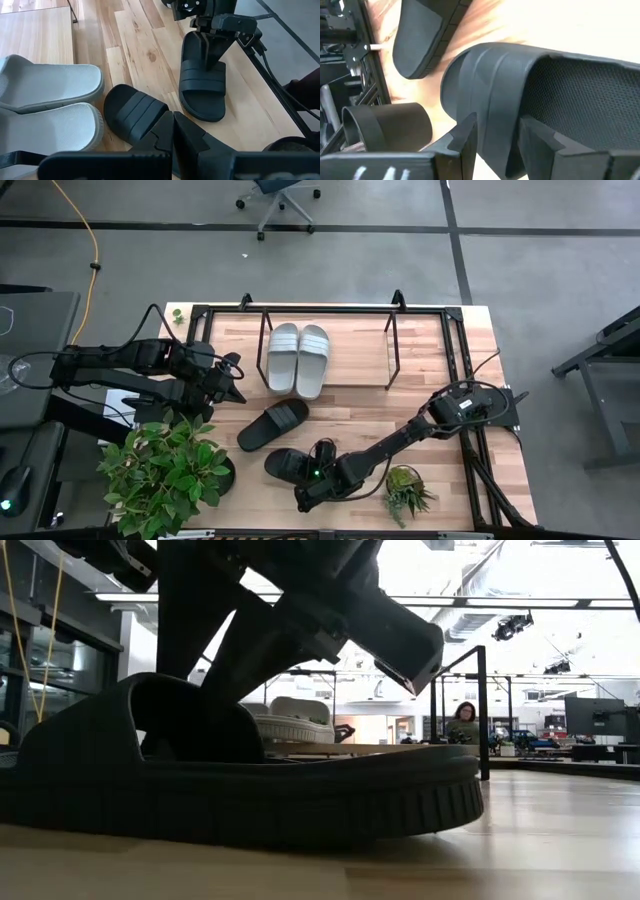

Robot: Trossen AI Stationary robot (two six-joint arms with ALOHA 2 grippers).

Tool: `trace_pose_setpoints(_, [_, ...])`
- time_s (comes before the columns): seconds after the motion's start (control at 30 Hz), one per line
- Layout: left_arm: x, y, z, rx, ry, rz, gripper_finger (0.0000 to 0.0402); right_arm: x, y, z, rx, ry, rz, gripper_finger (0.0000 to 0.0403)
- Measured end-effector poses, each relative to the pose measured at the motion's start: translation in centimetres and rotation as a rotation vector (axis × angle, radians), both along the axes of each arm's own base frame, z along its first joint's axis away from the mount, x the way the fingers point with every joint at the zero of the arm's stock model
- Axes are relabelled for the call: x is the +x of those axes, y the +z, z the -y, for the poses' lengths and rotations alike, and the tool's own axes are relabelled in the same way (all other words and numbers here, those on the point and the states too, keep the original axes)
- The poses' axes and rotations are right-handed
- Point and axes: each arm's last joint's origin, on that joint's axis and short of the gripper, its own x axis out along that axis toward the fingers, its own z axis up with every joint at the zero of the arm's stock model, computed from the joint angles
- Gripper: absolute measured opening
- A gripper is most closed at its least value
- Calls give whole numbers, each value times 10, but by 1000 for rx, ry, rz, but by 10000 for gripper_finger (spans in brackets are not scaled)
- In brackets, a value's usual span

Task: Pick and place slides into the shelf
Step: Put the bottom black slide on the shelf

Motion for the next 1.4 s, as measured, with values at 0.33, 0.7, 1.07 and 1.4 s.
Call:
trace_pose_setpoints(0.33, [0, 0, 1, 33, -73, 18, 1, 0, -2, 1, -29, -8, 0, 79])
trace_pose_setpoints(0.7, [-1, 1, 4, 122, -308, 89, 1, 2, -4, 0, -50, -14, 27, 7])
trace_pose_setpoints(1.07, [-1, 1, 4, 106, -270, 75, 1, -7, 7, -29, -6, 36, 79, 2])
trace_pose_setpoints(1.4, [-1, 1, 4, 106, -269, 74, 1, -13, 40, -41, -53, 31, 96, 1])
